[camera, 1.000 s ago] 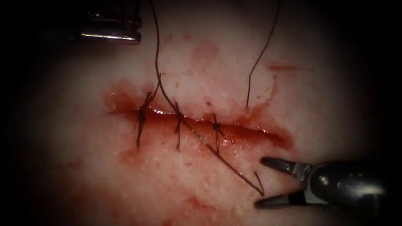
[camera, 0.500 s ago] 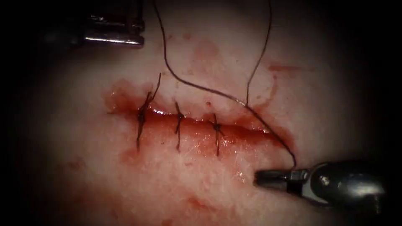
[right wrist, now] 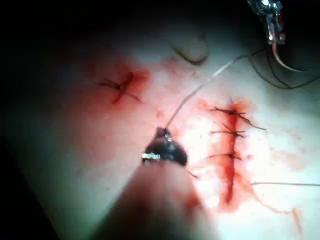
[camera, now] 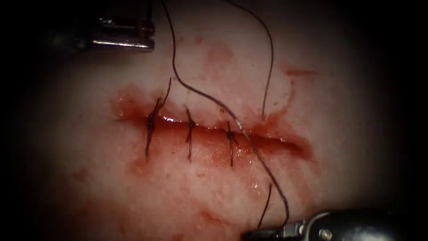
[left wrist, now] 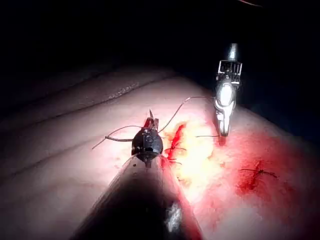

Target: Wound Closure

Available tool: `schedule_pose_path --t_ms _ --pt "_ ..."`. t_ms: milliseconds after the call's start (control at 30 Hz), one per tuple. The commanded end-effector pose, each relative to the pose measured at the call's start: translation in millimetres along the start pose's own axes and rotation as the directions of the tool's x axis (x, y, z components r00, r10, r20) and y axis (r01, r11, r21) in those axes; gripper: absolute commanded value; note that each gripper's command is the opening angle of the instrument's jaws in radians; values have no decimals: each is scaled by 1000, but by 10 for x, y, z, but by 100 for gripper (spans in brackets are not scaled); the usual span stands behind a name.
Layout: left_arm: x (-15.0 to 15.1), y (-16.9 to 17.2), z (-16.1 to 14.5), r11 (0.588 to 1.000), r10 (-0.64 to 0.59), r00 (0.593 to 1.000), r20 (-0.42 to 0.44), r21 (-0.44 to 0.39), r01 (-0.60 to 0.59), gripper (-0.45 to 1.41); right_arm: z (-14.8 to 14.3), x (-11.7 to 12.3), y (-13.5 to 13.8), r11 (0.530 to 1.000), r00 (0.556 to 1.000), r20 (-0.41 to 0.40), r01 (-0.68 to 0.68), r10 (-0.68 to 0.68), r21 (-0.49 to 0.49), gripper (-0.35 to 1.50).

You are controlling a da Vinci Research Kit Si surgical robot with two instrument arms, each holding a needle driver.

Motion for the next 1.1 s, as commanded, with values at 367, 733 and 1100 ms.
schedule_pose_path --t_ms 367,733,1100 --pt "-6 -4 4 1000 2 1000 -1 -3 -2 -45 25 28 -36 987 995 -97 29 -14 161 -35" --pt "-11 -7 -15 999 4 1000 -6 -35 -4 -45 10 7 -5 999 992 -114 52 -53 -9 122" --pt "-23 10 -44 989 23 1000 -5 -148 -24 -45 -23 -29 35 981 994 -15 108 -112 -162 122"
